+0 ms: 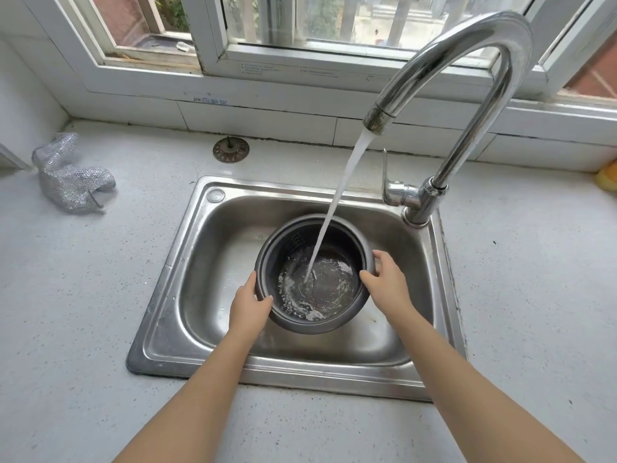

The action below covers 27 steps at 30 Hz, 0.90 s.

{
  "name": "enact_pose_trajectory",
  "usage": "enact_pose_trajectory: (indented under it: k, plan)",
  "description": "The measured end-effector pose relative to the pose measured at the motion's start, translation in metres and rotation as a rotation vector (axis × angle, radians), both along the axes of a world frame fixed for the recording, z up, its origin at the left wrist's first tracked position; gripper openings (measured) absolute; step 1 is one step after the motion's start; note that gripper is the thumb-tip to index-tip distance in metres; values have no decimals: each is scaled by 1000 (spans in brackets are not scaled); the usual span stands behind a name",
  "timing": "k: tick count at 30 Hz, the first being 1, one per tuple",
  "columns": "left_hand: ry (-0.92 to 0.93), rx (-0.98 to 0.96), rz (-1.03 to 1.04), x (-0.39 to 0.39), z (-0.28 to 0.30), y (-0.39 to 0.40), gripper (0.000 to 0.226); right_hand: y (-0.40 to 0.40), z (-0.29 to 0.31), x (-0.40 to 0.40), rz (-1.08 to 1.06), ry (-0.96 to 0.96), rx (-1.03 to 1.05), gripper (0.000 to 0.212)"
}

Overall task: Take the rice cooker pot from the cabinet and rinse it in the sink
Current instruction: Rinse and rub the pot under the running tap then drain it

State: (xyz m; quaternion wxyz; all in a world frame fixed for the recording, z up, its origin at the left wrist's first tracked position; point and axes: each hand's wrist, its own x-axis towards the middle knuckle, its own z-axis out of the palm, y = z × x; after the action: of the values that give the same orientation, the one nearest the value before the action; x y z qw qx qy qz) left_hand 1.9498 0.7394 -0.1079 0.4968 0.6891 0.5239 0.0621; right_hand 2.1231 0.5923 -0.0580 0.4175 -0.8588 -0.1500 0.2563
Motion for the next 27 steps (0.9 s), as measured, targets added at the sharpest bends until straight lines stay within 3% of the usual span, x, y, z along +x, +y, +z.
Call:
enact_pose_trajectory:
  k: [13, 21, 27]
  plan:
    - [0, -11, 0, 0, 0, 0, 44, 6, 12, -2, 20, -16, 26, 39]
    - [-59, -13, 81, 0, 5, 0, 34, 8, 24, -3, 15, -17, -34, 24]
    - [-87, -136, 128, -1, 3, 0, 28, 14, 36, -4, 32, -53, -97, 19]
